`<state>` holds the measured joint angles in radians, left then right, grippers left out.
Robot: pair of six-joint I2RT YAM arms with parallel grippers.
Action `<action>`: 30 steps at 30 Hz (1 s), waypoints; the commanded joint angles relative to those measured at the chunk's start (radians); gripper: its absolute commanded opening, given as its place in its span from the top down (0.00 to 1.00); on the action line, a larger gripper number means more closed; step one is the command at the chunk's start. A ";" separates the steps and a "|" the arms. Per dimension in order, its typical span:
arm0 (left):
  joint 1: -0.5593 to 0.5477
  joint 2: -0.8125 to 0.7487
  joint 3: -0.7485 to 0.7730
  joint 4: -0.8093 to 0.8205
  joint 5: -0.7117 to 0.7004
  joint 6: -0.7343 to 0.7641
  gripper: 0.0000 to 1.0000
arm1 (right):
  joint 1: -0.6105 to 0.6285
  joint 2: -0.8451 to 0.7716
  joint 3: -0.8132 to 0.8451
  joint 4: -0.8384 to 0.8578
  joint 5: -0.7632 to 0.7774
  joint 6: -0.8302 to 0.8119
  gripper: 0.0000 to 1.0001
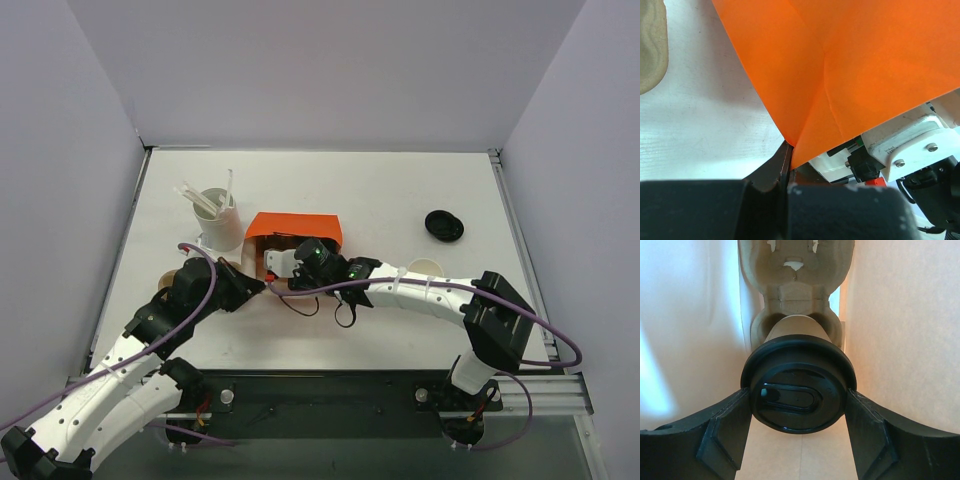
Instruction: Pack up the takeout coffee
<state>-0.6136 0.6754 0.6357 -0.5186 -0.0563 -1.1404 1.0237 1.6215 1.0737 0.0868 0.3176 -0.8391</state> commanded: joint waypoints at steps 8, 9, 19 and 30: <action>-0.006 -0.019 0.019 0.054 0.056 -0.025 1.00 | 0.010 -0.008 0.000 0.011 0.113 -0.009 0.69; -0.006 -0.019 0.019 0.052 0.055 -0.025 1.00 | 0.010 -0.006 0.002 0.008 0.115 -0.008 0.69; -0.006 -0.022 0.024 0.058 0.053 -0.025 1.00 | 0.012 -0.006 0.002 -0.051 0.124 0.029 0.68; -0.006 -0.008 0.030 0.077 0.056 -0.019 1.00 | 0.032 -0.020 0.011 -0.079 0.118 0.055 0.68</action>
<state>-0.6136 0.6754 0.6357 -0.5137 -0.0479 -1.1400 1.0534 1.6215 1.0737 0.0574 0.3836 -0.8154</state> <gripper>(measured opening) 0.025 0.685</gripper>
